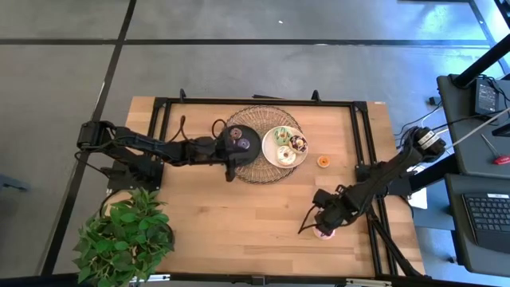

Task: Pick & Place donuts
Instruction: Put the big purple donut on the white plate

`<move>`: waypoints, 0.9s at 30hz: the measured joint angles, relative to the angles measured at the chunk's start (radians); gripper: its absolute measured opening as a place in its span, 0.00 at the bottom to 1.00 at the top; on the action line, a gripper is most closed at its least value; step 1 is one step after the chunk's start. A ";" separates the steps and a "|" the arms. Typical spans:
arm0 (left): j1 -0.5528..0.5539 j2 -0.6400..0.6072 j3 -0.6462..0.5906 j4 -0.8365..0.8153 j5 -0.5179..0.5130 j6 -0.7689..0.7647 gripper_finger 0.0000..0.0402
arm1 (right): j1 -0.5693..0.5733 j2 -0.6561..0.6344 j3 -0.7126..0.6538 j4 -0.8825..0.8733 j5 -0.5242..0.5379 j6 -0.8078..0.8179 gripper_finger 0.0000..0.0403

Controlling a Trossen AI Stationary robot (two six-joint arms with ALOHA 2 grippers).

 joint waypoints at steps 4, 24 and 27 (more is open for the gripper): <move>0.000 0.000 0.001 0.050 0.000 0.000 0.41 | 0.032 0.008 0.000 0.027 -0.003 0.008 0.43; 0.000 0.000 0.002 0.098 -0.003 0.079 0.41 | 0.097 0.117 -0.001 0.063 -0.074 0.104 0.43; 0.000 0.000 0.002 0.098 -0.003 0.079 0.40 | 0.096 0.130 -0.001 0.063 -0.092 0.101 0.42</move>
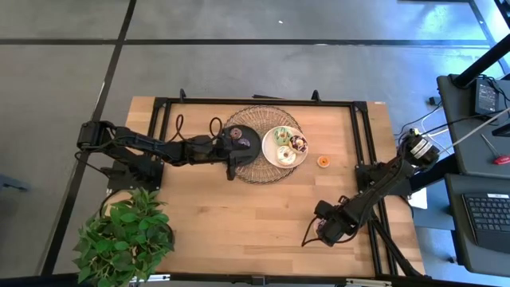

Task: Pick & Place donuts
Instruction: Put the big purple donut on the white plate

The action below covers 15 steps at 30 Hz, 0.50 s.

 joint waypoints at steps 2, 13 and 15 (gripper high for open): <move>0.000 0.000 0.000 0.000 0.000 0.000 0.40 | -0.001 0.002 0.000 0.001 -0.002 0.000 0.40; 0.000 0.000 0.000 0.000 0.002 0.000 0.41 | -0.002 -0.005 0.000 0.007 -0.008 -0.018 0.05; 0.000 0.000 0.000 -0.001 0.002 0.000 0.41 | -0.002 -0.005 0.000 0.007 -0.008 -0.027 0.03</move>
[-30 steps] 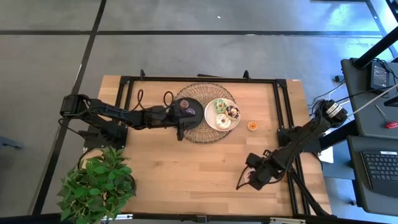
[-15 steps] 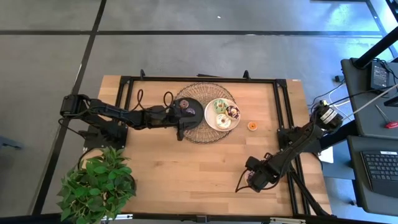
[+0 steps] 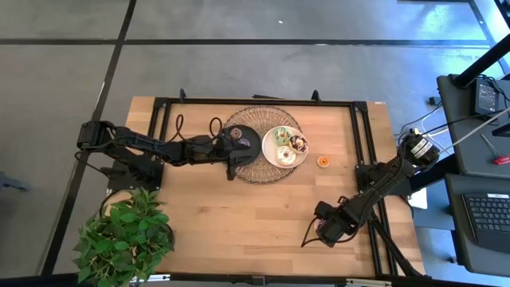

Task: Pick & Place donuts
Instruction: Put the big purple donut on the white plate

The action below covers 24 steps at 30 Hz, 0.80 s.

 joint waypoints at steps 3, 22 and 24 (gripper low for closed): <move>0.000 0.000 0.000 0.000 0.000 0.000 0.40 | -0.014 -0.005 0.001 -0.012 -0.029 0.005 0.04; 0.000 0.000 0.001 -0.184 -0.007 0.135 0.40 | -0.571 -0.042 0.384 -0.367 0.389 -0.691 0.03; 0.000 0.000 0.001 -0.246 -0.007 0.143 0.41 | -0.654 -0.042 0.411 -0.284 0.396 -0.800 0.03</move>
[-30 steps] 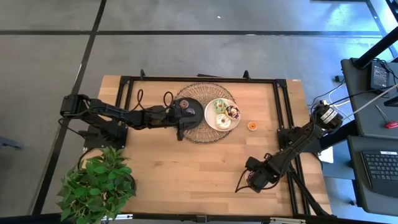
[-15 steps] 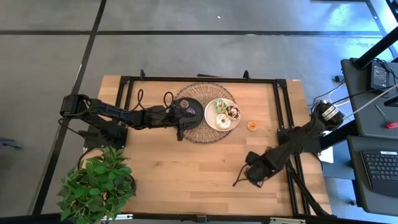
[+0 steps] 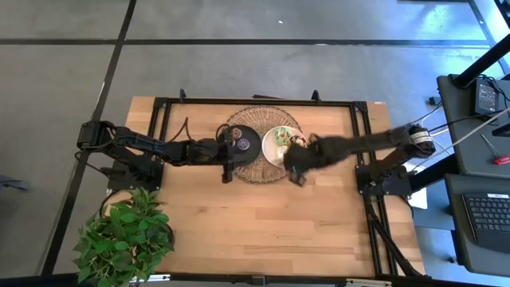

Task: Pick & Place donuts
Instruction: Put the big purple donut on the white plate

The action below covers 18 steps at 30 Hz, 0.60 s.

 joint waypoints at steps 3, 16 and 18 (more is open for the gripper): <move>0.000 0.000 0.000 -0.053 -0.005 -0.001 0.41 | -0.100 0.005 0.030 0.122 -0.004 -0.136 0.03; 0.000 0.000 0.000 -0.114 -0.030 0.037 0.41 | -0.269 0.298 0.344 -0.029 -0.066 -0.265 0.03; 0.000 0.000 0.000 -0.115 -0.030 0.038 0.41 | -0.280 0.355 0.388 -0.076 -0.070 -0.265 0.03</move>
